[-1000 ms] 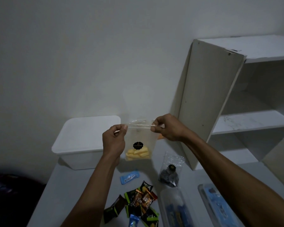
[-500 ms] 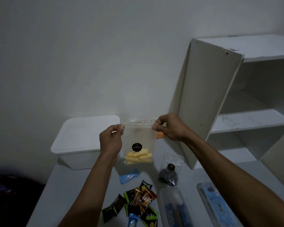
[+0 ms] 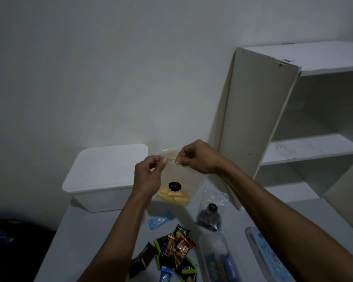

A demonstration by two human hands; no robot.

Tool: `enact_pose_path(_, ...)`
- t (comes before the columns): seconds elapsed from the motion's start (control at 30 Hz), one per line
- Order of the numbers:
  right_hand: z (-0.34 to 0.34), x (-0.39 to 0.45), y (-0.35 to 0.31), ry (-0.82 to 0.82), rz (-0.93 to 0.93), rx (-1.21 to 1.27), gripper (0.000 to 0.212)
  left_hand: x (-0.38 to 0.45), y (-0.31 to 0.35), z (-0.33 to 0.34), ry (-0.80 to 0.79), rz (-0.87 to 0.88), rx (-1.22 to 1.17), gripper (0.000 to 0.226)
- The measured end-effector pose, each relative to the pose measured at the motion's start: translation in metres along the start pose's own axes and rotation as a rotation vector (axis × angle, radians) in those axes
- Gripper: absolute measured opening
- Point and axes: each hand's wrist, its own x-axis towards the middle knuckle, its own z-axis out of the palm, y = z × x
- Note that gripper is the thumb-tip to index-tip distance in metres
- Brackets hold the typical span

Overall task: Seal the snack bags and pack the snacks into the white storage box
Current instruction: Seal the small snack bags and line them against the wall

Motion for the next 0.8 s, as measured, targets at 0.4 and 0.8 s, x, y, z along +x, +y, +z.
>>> enact_pose_path(0.4, 0.03, -0.001, 0.003, 0.154, 0.122, 0.21, 0.032, -0.003, 0.009, 0.017, 0.221, -0.09, 0.113, 0.019)
enact_pose_path(0.8, 0.04, -0.003, -0.003, 0.142, 0.167, 0.278, 0.025, -0.004, 0.009, 0.016, 0.208, -0.154, 0.063, 0.015)
